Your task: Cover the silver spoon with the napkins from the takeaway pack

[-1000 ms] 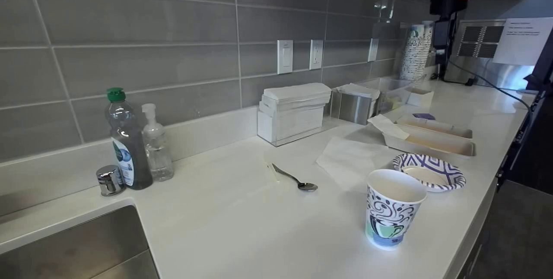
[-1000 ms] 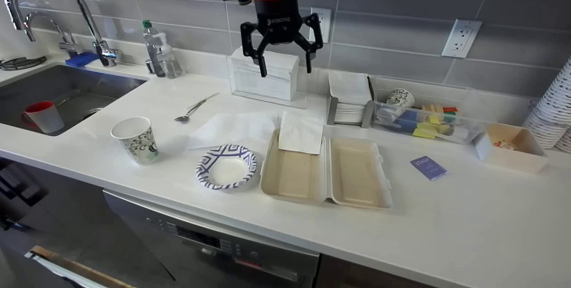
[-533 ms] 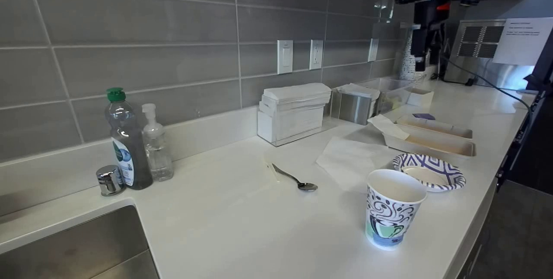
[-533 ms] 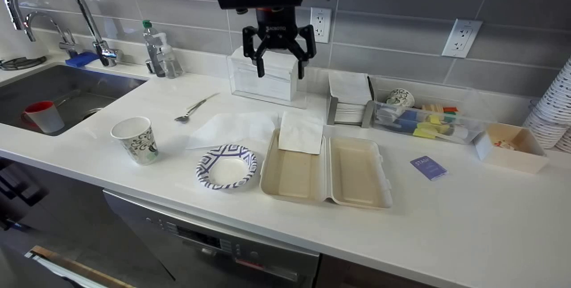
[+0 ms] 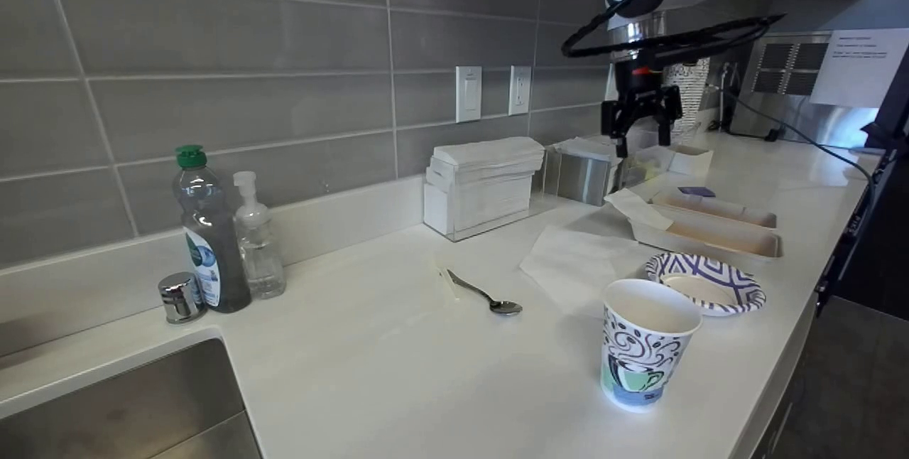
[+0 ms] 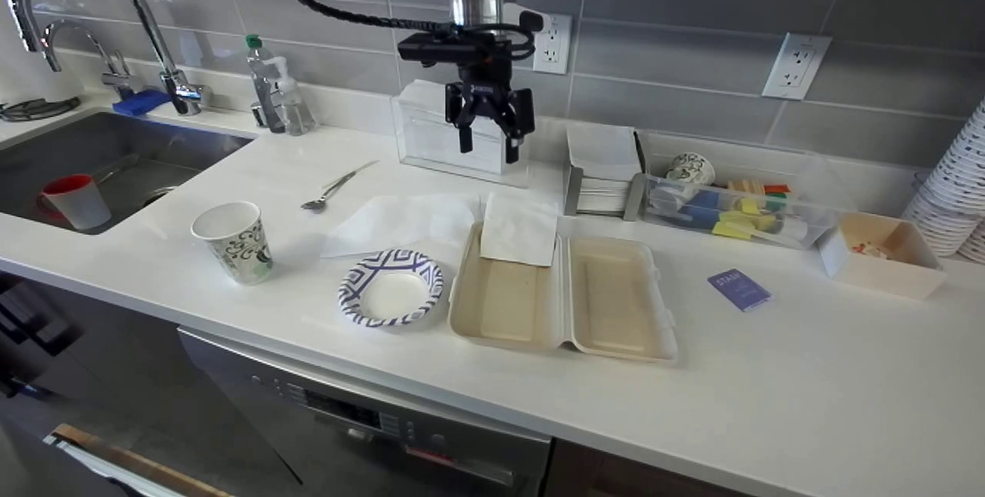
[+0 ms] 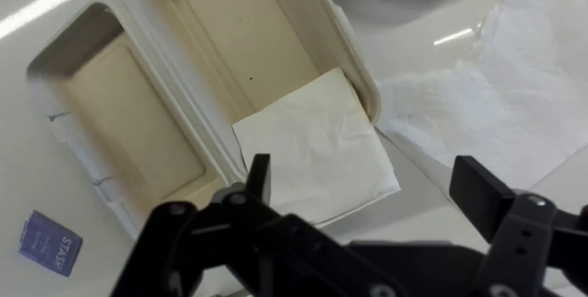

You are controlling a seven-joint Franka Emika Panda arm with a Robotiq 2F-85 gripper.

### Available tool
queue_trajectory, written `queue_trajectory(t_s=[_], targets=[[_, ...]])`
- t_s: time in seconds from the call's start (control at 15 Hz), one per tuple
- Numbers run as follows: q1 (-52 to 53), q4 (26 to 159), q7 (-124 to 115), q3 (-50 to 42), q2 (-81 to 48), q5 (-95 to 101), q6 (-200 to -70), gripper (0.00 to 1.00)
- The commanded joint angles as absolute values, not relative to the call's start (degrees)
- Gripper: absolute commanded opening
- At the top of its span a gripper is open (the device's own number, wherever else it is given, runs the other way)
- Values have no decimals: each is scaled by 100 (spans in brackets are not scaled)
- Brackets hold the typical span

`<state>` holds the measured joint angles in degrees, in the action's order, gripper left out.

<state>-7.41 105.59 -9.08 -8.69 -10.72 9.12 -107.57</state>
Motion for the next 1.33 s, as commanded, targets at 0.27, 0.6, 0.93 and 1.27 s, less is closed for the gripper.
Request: queue_trajectory(t_s=[0.27, 0.6, 0.93, 1.27], targets=[[-475, 9332, -3136, -1017, -2557, 958, -10518, 100], [-316, 8910, -3941, -1173, -3086, 1087, -10179, 80], [-370, 8708, -4101, -1262, -3458, 1189, -10092, 64], [-348, 8796, -3999, -1328, -3456, 1323, -10100, 23]])
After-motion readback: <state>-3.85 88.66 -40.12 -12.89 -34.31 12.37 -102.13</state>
